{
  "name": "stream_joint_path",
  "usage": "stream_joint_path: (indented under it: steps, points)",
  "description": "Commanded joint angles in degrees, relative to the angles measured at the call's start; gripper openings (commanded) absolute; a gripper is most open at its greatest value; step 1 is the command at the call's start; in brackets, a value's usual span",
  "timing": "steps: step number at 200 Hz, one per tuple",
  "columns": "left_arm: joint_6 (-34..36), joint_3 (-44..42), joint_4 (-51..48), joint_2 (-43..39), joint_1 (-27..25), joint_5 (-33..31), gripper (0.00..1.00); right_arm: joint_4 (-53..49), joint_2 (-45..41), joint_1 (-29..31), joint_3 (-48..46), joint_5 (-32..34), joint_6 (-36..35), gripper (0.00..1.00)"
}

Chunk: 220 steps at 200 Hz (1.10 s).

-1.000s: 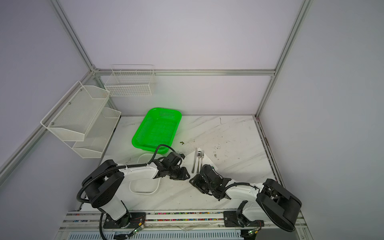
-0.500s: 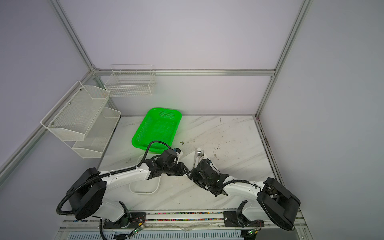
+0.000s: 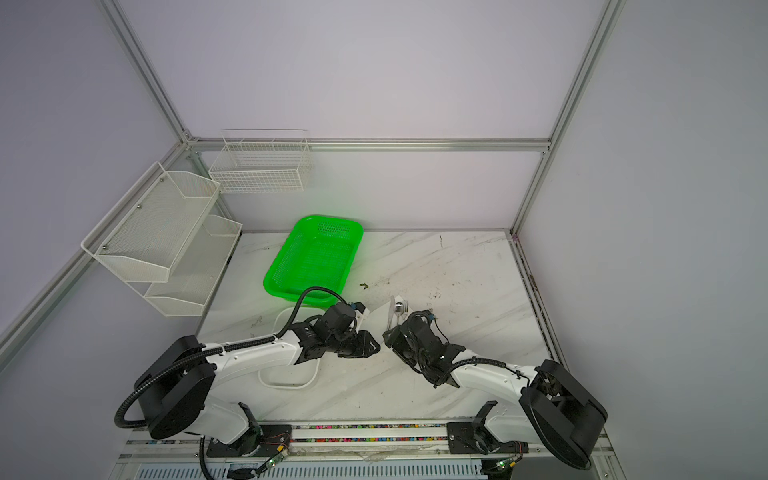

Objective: Place the utensils on the paper napkin and roll it up
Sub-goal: 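Pinch the near napkin edge with both grippers and lift it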

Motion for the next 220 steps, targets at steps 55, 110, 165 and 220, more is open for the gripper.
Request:
stream_joint_path:
  steps: [55, 110, 165, 220]
  points:
    - [1.49, 6.85, 2.73, 5.60, -0.79, 0.77, 0.26, -0.70, -0.41, -3.15, -0.10, -1.69, -0.66, 0.56]
    - [2.17, 8.79, 3.58, 7.63, -0.79, 0.35, 0.25, -0.72, -0.25, -4.30, -0.48, -3.06, -1.65, 0.55]
    - [2.46, 8.98, 3.22, 10.40, -0.26, -0.66, 0.23, -5.39, -1.85, -4.57, 0.22, -3.63, -4.73, 0.50]
    - [2.83, 11.39, 2.12, 11.18, 0.11, -1.31, 0.23, -13.01, -3.07, -4.56, 1.67, -5.84, -12.98, 0.34]
